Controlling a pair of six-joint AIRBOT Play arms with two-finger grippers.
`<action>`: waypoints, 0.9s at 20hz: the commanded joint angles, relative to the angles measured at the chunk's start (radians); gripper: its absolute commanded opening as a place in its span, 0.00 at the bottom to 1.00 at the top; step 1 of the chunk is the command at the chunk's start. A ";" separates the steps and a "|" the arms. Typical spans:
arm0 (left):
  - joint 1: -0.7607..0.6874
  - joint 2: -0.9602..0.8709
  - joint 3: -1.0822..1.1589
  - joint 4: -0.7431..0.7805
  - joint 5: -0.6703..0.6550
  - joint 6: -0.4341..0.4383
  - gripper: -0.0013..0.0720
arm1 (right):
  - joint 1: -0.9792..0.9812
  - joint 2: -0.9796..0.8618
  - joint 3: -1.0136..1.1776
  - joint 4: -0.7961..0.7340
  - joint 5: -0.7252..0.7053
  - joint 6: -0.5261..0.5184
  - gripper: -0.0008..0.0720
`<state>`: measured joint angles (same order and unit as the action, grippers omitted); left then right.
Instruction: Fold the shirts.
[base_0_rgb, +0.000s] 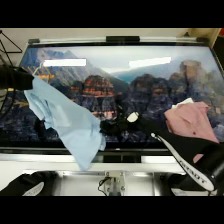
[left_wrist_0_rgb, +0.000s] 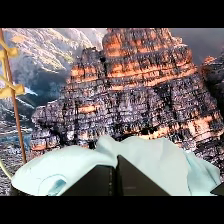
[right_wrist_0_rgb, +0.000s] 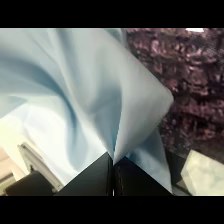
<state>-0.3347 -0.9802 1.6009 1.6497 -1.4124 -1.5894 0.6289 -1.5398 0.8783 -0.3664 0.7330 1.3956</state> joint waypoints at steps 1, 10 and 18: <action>0.000 0.000 0.002 0.016 0.030 0.024 0.06 | -0.061 0.060 0.032 -0.058 0.137 -0.110 0.08; 0.000 0.042 0.425 0.056 0.053 -0.024 0.06 | -0.523 0.666 0.472 -0.376 0.291 -0.117 0.08; 0.000 0.179 0.454 0.047 0.265 -0.024 0.06 | -0.638 0.906 0.614 -0.602 0.425 0.113 0.08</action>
<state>-0.3347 -0.8253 2.0537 1.6604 -1.1797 -1.6115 0.0181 -0.6930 1.4647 -0.8204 1.0420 1.3663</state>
